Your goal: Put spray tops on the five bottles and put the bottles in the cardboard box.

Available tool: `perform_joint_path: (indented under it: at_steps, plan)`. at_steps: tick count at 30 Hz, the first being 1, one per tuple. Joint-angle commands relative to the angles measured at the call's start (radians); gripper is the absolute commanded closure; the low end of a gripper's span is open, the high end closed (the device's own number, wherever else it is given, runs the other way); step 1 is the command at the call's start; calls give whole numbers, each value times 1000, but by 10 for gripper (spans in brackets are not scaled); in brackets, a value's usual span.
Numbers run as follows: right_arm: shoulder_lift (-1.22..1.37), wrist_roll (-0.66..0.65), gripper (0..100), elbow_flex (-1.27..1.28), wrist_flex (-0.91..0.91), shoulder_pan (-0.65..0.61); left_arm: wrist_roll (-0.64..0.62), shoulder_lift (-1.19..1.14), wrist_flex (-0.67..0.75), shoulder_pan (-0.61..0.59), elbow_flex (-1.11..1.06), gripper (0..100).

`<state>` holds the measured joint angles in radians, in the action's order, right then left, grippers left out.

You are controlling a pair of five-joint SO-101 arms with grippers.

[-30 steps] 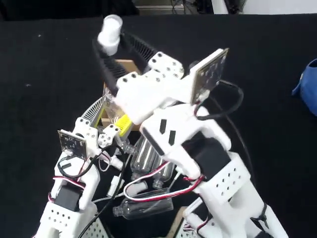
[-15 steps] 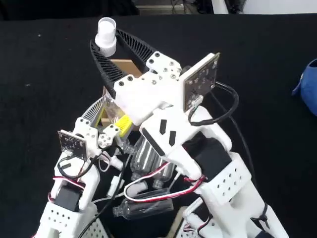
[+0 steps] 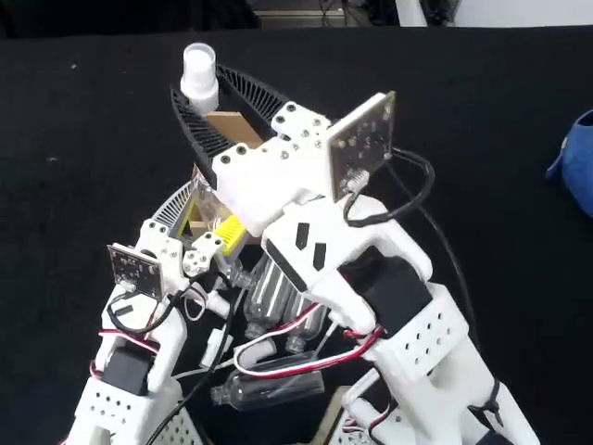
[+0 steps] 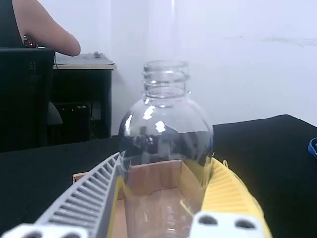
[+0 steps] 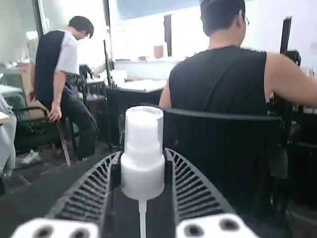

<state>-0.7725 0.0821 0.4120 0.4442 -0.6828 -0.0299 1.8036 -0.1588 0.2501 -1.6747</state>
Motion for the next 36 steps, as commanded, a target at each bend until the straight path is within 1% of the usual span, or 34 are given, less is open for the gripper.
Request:
perform_joint_path:
  at_steps: [1,7,11,12,15,17,25,29,32,34,36]
  plan:
    - [-15,-9,987,-5,66,-17,-12,20,0,-1,-24,970]
    - [-5,-9,983,4,133,-20,-12,20,0,-1,-24,970]
    - [-12,-11,975,35,140,-29,-12,20,0,-1,-24,970]
    - [-8,-11,953,39,141,-31,-12,20,-2,-5,-24,970]
    - [-7,-11,838,44,164,-32,-12,20,-2,-8,-24,970]
    - [-15,-11,799,41,180,-32,-12,20,0,-8,-24,970]
    - [-77,-11,818,-101,390,-78,-12,18,-6,-8,-24,970]
    - [-142,-11,819,-148,525,-15,-12,18,-6,-8,-24,970]
    - [-165,-37,819,-110,629,-9,-12,18,-6,-8,-24,970]
    - [-160,-101,815,-35,614,-14,-12,18,-6,-4,-24,970]
    - [-157,-138,815,48,545,-14,-12,18,-6,1,-24,970]
